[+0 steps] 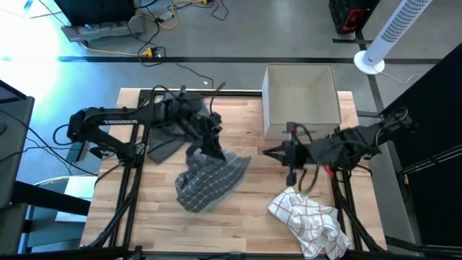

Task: Fold towel
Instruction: Fold the gray checkered towel

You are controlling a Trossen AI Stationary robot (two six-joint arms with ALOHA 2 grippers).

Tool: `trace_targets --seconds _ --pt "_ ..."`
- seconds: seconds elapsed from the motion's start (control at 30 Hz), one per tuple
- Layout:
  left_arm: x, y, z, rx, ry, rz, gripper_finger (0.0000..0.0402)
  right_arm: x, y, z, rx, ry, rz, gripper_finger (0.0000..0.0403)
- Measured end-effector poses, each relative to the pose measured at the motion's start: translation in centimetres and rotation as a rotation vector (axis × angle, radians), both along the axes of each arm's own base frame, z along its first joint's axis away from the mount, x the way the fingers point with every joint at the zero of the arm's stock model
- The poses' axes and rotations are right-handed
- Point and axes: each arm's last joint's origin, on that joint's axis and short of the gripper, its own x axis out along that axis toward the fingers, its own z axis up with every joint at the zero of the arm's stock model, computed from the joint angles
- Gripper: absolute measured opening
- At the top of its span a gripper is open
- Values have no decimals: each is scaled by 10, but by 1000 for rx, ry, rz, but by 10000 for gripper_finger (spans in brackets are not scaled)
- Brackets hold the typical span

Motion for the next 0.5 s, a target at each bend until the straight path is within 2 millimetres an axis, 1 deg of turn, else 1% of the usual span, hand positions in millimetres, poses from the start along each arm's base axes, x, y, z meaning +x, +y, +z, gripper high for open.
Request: trace_targets --seconds 0.1,0.17,0.3,0.4,0.5 --pt "-7 7 16 -51 -73 4 0 4 7 -6 -196 36 -43 3" --pt "-11 9 24 -85 -101 3 0 9 11 -11 -306 67 -59 12" --pt "-22 9 35 -132 -112 -58 0 21 17 -18 -458 98 -88 51" --pt "-28 7 40 -158 -104 -81 0 32 19 -22 -562 96 -212 82" --pt "-31 7 43 -161 -108 -73 0 39 21 -26 -745 173 -280 103"
